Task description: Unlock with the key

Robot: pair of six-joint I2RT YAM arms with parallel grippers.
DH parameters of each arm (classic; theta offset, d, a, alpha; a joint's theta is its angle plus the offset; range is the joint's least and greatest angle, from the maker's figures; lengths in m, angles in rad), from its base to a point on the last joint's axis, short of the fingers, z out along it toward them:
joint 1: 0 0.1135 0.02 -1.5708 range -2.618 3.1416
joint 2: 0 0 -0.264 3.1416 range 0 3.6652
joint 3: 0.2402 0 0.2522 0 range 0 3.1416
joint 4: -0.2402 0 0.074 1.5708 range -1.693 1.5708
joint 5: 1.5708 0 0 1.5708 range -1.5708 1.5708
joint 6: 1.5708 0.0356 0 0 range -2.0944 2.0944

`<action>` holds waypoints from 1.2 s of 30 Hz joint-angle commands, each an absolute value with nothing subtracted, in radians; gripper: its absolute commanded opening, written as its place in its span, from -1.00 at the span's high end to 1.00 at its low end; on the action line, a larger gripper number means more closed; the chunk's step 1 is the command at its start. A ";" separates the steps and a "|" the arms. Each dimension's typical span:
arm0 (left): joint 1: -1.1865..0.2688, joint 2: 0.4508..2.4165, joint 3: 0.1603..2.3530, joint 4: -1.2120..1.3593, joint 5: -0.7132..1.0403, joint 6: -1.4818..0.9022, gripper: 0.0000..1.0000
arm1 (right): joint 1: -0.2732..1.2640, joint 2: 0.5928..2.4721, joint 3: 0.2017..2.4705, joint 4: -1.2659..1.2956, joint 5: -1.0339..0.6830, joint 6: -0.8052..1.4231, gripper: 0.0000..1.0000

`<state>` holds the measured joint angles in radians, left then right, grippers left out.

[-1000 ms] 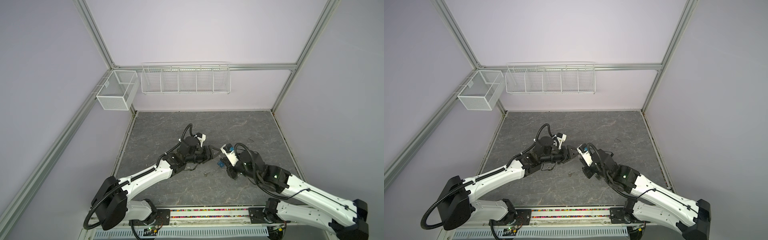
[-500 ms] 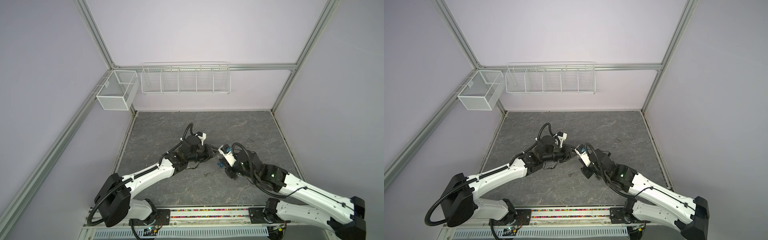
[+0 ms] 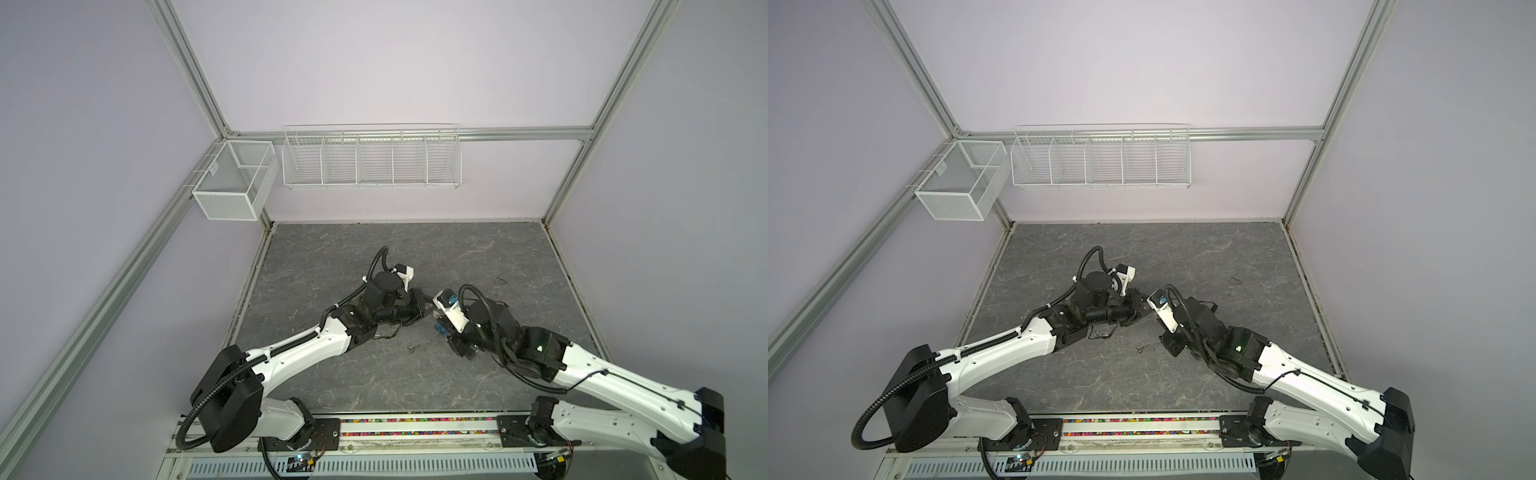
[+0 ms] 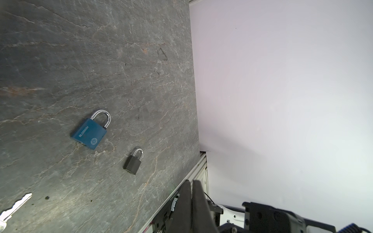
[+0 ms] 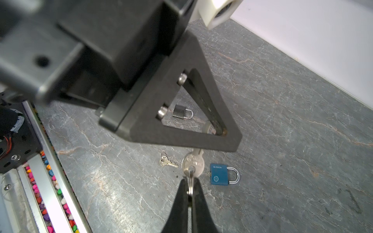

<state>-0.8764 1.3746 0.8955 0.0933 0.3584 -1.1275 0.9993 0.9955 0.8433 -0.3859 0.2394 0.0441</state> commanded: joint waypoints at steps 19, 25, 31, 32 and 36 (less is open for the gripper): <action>-0.878 1.409 1.058 0.177 0.236 -0.651 1.00 | 0.803 0.812 0.829 -0.396 -0.106 0.302 -0.77; -0.877 1.397 1.041 0.279 0.227 -0.520 1.00 | 0.616 0.819 0.759 -0.254 -0.426 0.458 -0.93; -0.878 1.381 1.017 0.384 0.312 -0.480 1.00 | 0.565 0.818 0.695 -0.127 -0.563 0.567 -0.85; -0.879 1.381 1.020 0.394 0.331 -0.481 1.00 | 0.565 0.800 0.674 -0.087 -0.567 0.587 -0.83; -0.881 1.387 1.026 0.429 0.399 -0.501 1.00 | 0.562 0.710 0.591 0.060 -0.554 0.611 -0.70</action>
